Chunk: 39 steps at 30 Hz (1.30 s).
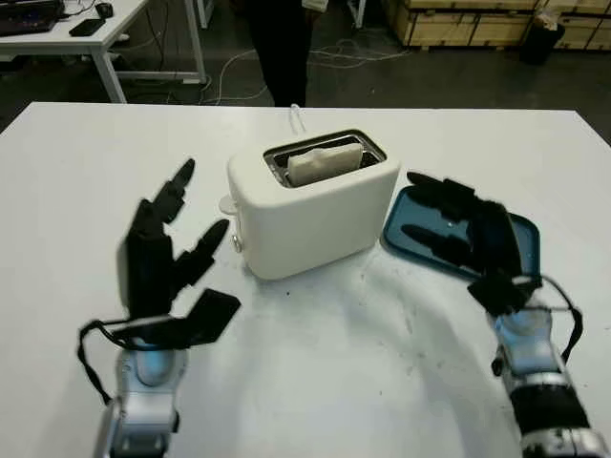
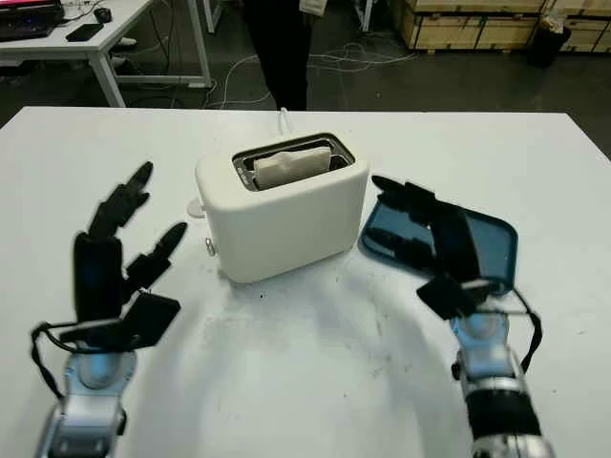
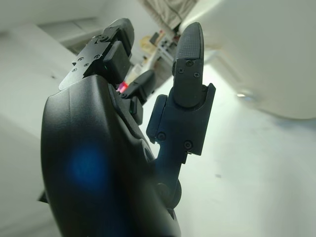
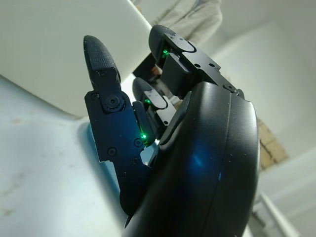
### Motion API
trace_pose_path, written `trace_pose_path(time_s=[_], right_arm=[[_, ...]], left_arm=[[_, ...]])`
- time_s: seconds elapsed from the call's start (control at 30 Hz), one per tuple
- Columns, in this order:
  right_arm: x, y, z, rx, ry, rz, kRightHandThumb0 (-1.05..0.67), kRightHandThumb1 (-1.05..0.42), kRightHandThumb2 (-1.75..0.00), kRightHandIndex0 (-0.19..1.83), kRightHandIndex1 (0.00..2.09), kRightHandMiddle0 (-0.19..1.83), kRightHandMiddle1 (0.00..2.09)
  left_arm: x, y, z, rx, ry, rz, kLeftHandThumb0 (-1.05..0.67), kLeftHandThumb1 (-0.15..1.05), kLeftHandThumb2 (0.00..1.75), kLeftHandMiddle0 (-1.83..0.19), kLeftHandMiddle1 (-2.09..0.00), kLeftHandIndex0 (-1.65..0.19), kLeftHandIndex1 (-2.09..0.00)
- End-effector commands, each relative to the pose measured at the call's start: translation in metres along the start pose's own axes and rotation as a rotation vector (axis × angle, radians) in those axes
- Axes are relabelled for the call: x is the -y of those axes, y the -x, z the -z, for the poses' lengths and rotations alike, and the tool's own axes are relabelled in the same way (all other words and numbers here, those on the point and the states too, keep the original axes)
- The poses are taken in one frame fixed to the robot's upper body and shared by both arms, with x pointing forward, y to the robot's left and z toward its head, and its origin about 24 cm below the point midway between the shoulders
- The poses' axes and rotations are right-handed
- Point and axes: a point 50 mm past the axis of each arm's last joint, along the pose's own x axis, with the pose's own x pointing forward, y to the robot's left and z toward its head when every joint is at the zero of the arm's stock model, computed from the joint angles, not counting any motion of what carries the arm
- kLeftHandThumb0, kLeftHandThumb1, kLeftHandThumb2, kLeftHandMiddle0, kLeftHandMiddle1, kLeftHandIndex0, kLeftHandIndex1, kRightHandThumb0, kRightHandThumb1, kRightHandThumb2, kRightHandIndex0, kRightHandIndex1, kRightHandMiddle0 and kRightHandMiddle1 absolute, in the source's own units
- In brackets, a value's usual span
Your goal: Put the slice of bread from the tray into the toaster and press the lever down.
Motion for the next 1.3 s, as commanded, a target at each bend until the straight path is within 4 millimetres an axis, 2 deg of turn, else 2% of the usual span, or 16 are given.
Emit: trace_pose_path(time_s=[0.0,0.1,0.23,0.3,0.4,0.5,0.63,0.9,1.07,1.27], right_arm=[[0.001,0.004,0.001,-0.021,-0.055,0.066,-0.44,-0.89,0.00,0.79,0.09,0.72,0.01],[0.001,0.010,0.002,-0.019,-0.084,0.100,-0.43,-0.91,-0.01,0.81,0.07,0.72,0.01],[0.003,0.010,0.000,-0.011,-0.085,0.111,-0.43,-0.92,-0.02,0.81,0.05,0.72,0.00],[0.003,0.009,-0.001,-0.007,-0.095,0.111,-0.42,-0.91,-0.01,0.81,0.04,0.72,0.00],[0.003,0.006,-0.004,-0.001,-0.107,0.115,-0.39,-0.91,0.00,0.81,0.03,0.72,0.00],[0.004,0.004,-0.005,0.003,-0.108,0.122,-0.40,-0.90,0.00,0.81,0.02,0.72,0.00],[0.005,0.001,-0.007,0.007,-0.113,0.127,-0.37,-0.90,0.00,0.81,0.02,0.71,0.00],[0.008,-0.005,-0.016,0.021,-0.089,0.121,-0.29,-0.87,0.00,0.83,0.02,0.73,0.01],[0.005,-0.007,-0.015,0.024,-0.100,0.112,-0.31,-0.88,0.00,0.84,0.01,0.74,0.01],[0.005,-0.006,-0.014,0.015,-0.102,0.108,-0.33,-0.89,0.00,0.84,0.01,0.75,0.01]], left_arm=[[-0.012,-0.010,-0.005,0.064,-0.063,-0.008,-0.38,0.91,0.04,-0.45,-0.67,-0.60,-0.08],[-0.026,-0.022,-0.007,0.138,-0.132,-0.020,-0.28,0.85,0.01,-0.58,-0.68,-0.71,-0.12],[-0.037,-0.034,-0.006,0.233,-0.203,0.027,-0.09,0.76,0.01,-0.90,-0.73,-0.96,-0.20],[-0.041,-0.039,-0.005,0.271,-0.263,0.075,-0.02,0.73,0.00,-1.02,-0.66,-1.05,-0.18],[-0.046,-0.045,-0.006,0.313,-0.334,0.134,-0.01,0.70,0.00,-1.11,-0.59,-1.15,-0.16],[-0.048,-0.051,-0.007,0.335,-0.369,0.177,-0.08,0.68,0.00,-1.19,-0.60,-1.22,-0.15],[-0.044,-0.053,-0.007,0.337,-0.413,0.228,-0.13,0.69,0.00,-1.19,-0.70,-1.26,-0.10],[-0.029,-0.054,-0.002,0.329,-0.456,0.306,-0.08,0.66,0.00,-1.12,-0.88,-1.26,-0.04],[-0.019,-0.054,0.002,0.348,-0.461,0.314,-0.05,0.66,0.00,-1.04,-1.12,-1.28,-0.02],[-0.008,-0.055,0.007,0.346,-0.454,0.305,-0.02,0.67,0.00,-0.99,-1.23,-1.27,-0.01]])
